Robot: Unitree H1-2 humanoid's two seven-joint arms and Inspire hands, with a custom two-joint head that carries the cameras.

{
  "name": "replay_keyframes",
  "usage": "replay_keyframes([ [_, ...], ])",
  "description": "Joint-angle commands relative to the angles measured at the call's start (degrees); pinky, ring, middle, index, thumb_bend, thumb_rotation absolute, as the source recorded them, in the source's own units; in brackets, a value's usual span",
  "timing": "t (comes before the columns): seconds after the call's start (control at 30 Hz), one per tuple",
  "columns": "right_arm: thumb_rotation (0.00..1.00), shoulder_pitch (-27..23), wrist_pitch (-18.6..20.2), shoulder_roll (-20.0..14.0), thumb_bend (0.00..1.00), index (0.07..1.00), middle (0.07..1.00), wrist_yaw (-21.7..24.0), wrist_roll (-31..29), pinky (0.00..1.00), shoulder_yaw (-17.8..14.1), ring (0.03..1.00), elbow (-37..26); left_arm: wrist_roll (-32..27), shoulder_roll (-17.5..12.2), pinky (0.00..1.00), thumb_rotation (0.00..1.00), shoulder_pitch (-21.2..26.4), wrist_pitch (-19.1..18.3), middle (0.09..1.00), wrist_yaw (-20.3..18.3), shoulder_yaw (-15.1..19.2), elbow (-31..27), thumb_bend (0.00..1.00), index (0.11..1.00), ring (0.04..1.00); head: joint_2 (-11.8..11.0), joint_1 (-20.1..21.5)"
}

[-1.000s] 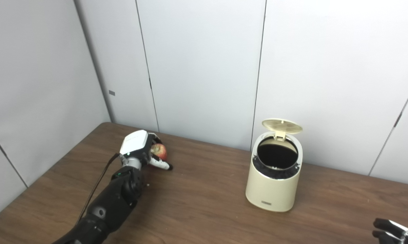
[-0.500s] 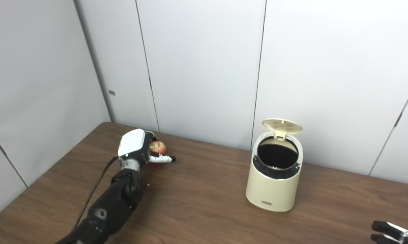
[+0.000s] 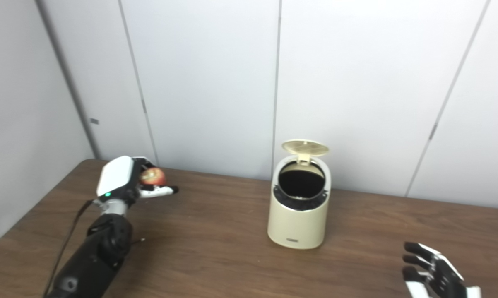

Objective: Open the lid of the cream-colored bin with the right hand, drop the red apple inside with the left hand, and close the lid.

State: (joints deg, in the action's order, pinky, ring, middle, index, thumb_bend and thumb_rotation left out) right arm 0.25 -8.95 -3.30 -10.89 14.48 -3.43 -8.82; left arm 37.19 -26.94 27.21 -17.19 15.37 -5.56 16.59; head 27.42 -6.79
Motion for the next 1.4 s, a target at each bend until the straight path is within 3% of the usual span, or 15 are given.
replay_keyframes([
  [0.0, 0.70, -1.0, -0.7, 0.7, 0.23, 0.733, 0.772, -0.4, 1.4, 0.60, 0.4, 0.757, -2.7, -0.1, -1.9, 0.22, 0.00, 1.3, 1.1, 0.450, -0.2, 1.2, -4.6, 0.50, 0.525, 0.357, 0.1, 0.8],
  [0.07, 0.51, -0.8, 0.0, 1.4, 0.12, 0.756, 0.792, -0.4, 2.1, 0.64, 0.8, 0.777, -3.2, -0.2, -2.0, 0.24, 0.00, 0.2, 2.2, 0.456, -0.8, 1.7, -8.1, 0.50, 0.529, 0.359, 0.7, 3.6],
  [0.13, 0.15, -0.9, -0.1, 1.7, 0.11, 0.771, 0.801, -0.7, 2.7, 0.67, 0.8, 0.790, -2.5, -0.8, -1.8, 0.26, 0.00, -0.8, 3.4, 0.468, -1.6, 2.3, -11.3, 0.50, 0.514, 0.369, 0.9, 4.8],
  [0.2, 0.07, -1.1, -0.9, 1.8, 0.12, 0.772, 0.801, -1.3, 3.8, 0.68, 0.8, 0.789, -1.0, -1.8, -1.5, 0.29, 0.00, -1.6, 5.5, 0.488, -2.1, 2.9, -14.0, 0.50, 0.500, 0.391, 1.1, 6.3],
  [0.23, 0.07, -1.2, -0.9, 1.9, 0.13, 0.771, 0.801, -1.7, 4.8, 0.69, 0.9, 0.792, -0.4, -2.2, -1.4, 0.31, 0.00, -2.0, 6.5, 0.494, -2.3, 3.0, -15.2, 0.50, 0.495, 0.403, 1.3, 7.2],
  [0.33, 0.24, -1.4, -1.5, 2.0, 0.15, 0.773, 0.802, -2.5, 6.4, 0.72, 1.3, 0.802, 0.8, -2.3, -1.0, 0.34, 0.00, -3.0, 9.6, 0.498, -1.9, 3.1, -17.8, 0.48, 0.487, 0.431, 1.5, 8.3],
  [0.6, 0.42, -2.3, -3.3, 2.4, 0.18, 0.767, 0.787, -4.4, 7.2, 0.72, 1.5, 0.798, 3.4, -1.9, 2.0, 0.34, 0.00, -4.7, 13.4, 0.501, -3.2, 2.6, -25.4, 0.48, 0.494, 0.434, 2.0, 9.4],
  [0.7, 0.44, -2.4, -3.1, 2.5, 0.17, 0.766, 0.790, -4.7, 7.7, 0.73, 1.8, 0.803, 3.7, -1.7, 3.5, 0.33, 0.00, -5.0, 16.6, 0.506, -3.0, 2.3, -26.9, 0.48, 0.498, 0.436, 2.1, 9.8],
  [1.0, 0.46, -2.9, -3.4, 2.3, 0.19, 0.771, 0.796, -5.5, 8.1, 0.73, 2.3, 0.804, 4.8, 0.3, 8.7, 0.32, 0.00, -6.1, 18.9, 0.500, -4.6, 0.2, -30.3, 0.47, 0.514, 0.428, 1.9, 9.9],
  [1.37, 0.52, -2.4, -2.4, 2.5, 0.20, 0.779, 0.798, -5.7, 8.4, 0.72, 2.8, 0.797, 3.9, 1.3, 15.2, 0.33, 0.00, -3.7, 20.8, 0.517, -4.7, -2.9, -25.5, 0.47, 0.507, 0.430, 2.5, 10.8],
])
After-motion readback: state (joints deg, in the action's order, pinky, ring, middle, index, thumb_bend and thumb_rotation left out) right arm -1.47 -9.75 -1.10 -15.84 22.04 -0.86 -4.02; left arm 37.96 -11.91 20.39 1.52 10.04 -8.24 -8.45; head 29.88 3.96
